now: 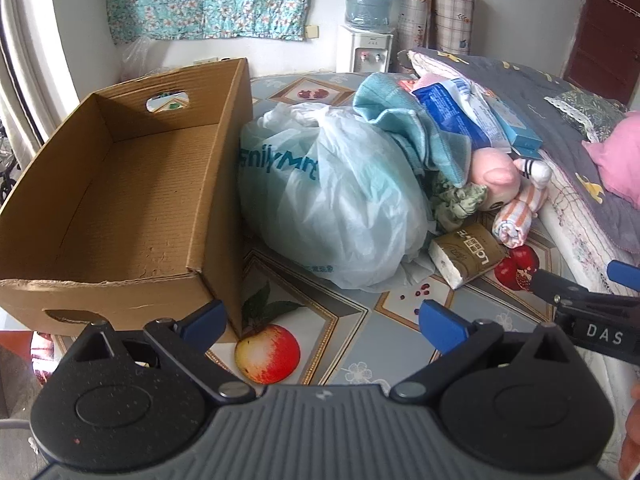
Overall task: Organize soft objects
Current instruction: 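Reach both tools toward the pile of items on the bed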
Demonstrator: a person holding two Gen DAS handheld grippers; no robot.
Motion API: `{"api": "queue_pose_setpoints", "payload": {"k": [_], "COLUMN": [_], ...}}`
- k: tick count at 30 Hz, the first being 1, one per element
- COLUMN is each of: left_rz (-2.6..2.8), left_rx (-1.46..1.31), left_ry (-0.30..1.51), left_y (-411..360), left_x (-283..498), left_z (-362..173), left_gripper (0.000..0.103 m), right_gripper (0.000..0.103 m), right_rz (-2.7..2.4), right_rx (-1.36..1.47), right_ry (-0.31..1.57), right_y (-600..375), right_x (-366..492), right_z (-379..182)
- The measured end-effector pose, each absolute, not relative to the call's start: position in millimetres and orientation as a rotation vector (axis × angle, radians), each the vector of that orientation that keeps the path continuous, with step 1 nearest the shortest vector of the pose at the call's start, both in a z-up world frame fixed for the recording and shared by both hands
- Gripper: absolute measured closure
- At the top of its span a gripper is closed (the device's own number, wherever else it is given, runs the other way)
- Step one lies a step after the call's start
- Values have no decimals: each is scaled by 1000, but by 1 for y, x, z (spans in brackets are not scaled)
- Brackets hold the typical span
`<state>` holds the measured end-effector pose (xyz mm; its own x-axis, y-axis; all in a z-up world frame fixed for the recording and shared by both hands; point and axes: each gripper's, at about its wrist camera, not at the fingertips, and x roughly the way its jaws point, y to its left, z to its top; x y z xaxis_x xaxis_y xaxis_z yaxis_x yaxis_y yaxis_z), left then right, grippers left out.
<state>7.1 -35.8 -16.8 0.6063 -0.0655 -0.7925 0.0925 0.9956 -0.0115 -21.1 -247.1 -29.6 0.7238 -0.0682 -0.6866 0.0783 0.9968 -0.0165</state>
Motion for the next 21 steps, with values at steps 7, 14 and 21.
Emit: {"api": "queue_pose_setpoints", "payload": {"k": [7, 14, 21], "left_rz": [-167, -207, -249], "left_rx": [70, 3, -37], "left_ry": [854, 763, 680], "left_y": [-52, -56, -72], "left_x": [17, 48, 85], "left_z": [-7, 8, 29], "left_gripper": [0, 1, 5], "right_gripper": [1, 1, 1], "right_rz": [-95, -69, -28], "right_rx": [62, 78, 115], "right_ry": [677, 543, 520], "right_y": [-279, -310, -339], "right_x": [-18, 7, 58], "right_z": [-28, 6, 30]}}
